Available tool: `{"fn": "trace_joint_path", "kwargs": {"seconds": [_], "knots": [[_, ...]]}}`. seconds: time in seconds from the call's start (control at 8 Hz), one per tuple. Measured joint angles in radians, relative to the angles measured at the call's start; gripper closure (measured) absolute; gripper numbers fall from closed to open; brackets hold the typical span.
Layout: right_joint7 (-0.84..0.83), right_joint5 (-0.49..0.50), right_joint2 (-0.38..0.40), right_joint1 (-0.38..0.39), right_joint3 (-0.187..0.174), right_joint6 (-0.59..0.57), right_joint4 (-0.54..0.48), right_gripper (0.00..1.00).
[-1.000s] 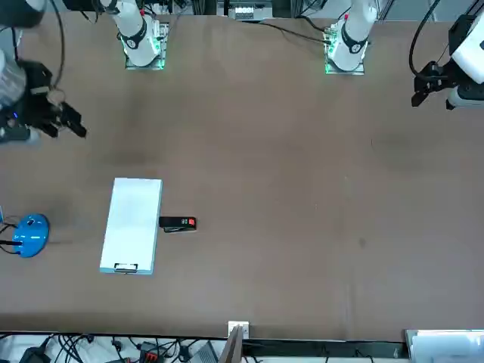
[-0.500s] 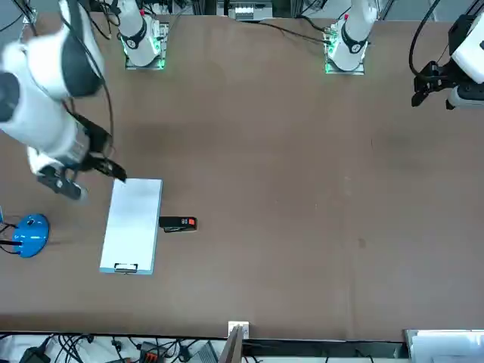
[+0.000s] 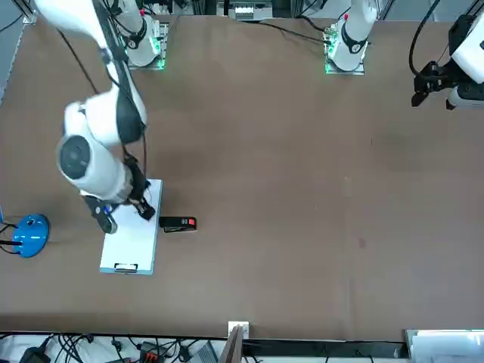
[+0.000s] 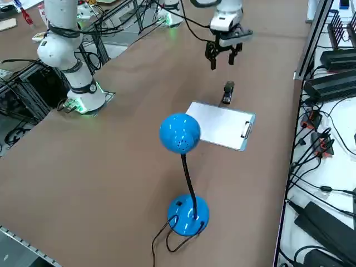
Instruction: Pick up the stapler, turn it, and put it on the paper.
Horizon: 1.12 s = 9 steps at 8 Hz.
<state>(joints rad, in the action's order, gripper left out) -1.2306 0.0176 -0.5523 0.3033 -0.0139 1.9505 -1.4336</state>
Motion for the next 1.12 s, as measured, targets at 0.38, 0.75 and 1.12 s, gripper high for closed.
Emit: {"fn": "trace_joint_path", "kwargs": {"seconds": [0.38,0.75,1.12], "knots": [[-0.445,0.0,-0.089,0.031,0.0,0.09,0.021,0.0],[-0.655,0.0,-0.154,0.063,0.0,0.171,0.021,0.0],[-0.656,-0.034,-0.171,0.067,-0.001,0.201,0.022,0.0]]}}
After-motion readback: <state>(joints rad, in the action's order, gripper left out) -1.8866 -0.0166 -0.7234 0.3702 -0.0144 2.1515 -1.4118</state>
